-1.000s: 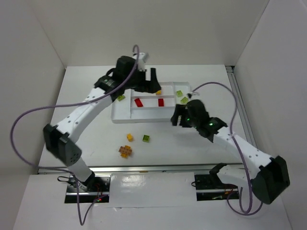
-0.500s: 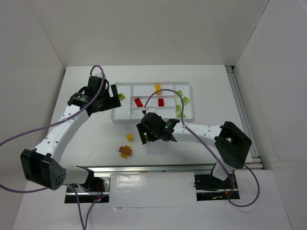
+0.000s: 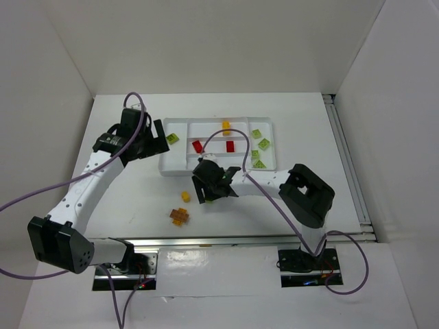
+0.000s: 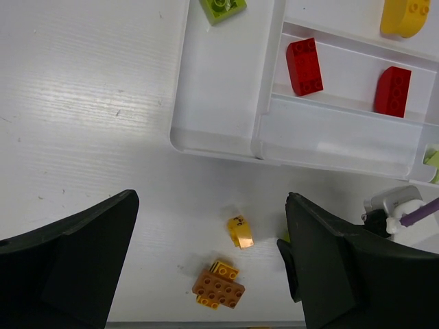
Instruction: Sort the legos into containers by color
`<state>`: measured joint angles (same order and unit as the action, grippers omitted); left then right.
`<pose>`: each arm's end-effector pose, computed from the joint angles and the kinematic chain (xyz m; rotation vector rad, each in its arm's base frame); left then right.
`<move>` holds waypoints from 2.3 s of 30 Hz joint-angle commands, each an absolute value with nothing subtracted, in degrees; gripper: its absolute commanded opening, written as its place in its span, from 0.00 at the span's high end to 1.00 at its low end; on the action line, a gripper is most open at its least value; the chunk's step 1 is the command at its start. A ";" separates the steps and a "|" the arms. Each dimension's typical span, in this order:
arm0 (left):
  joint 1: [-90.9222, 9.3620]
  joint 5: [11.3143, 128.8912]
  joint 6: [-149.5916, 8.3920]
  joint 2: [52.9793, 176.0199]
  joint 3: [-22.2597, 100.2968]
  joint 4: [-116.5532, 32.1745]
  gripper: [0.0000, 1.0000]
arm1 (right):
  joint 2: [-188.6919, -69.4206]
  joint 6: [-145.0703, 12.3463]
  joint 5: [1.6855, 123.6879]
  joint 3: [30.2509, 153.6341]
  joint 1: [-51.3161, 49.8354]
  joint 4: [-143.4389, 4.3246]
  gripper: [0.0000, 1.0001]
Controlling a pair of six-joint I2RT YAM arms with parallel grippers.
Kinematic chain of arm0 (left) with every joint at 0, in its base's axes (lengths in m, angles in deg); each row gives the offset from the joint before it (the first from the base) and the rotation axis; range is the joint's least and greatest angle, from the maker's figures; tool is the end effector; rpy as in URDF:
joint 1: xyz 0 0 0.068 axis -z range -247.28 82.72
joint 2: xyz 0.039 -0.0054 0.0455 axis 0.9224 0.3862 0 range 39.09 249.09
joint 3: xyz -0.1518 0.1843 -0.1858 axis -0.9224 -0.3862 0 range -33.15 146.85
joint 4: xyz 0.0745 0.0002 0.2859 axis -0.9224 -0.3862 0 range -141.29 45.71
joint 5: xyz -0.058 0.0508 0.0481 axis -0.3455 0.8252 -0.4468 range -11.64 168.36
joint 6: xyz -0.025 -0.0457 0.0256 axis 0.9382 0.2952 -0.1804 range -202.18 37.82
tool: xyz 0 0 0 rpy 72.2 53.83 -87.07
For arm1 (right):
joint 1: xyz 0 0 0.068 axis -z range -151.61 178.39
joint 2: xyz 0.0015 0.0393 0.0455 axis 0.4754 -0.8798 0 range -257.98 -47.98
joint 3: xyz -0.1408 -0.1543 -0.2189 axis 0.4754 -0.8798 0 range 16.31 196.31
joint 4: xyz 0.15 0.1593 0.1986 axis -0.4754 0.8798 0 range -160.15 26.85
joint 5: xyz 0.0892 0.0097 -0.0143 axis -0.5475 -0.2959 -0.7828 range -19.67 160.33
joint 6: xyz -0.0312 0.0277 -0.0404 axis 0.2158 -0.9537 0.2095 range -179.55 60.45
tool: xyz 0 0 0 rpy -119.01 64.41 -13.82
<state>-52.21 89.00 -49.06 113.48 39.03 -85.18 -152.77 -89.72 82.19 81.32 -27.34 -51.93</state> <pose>0.2990 -0.0726 0.3678 -0.4552 2.2712 -0.2134 0.2381 0.3343 0.1674 -0.4953 2.5319 0.3077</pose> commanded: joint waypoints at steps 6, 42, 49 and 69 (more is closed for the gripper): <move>-52.60 88.47 -49.92 113.27 38.66 -84.28 0.01 | -157.14 -95.40 92.47 89.08 -29.53 -43.44 0.30; -57.87 94.10 -48.09 119.25 41.38 -89.64 0.03 | -152.20 -84.96 89.41 100.05 -22.87 -46.94 0.75; -65.16 88.13 -45.45 115.48 34.36 -89.64 0.03 | -163.27 -81.87 80.71 116.92 -18.03 -52.66 0.75; -71.23 85.14 -47.73 110.72 31.36 -89.03 0.04 | -181.59 -78.00 78.14 141.31 -18.20 -50.99 0.27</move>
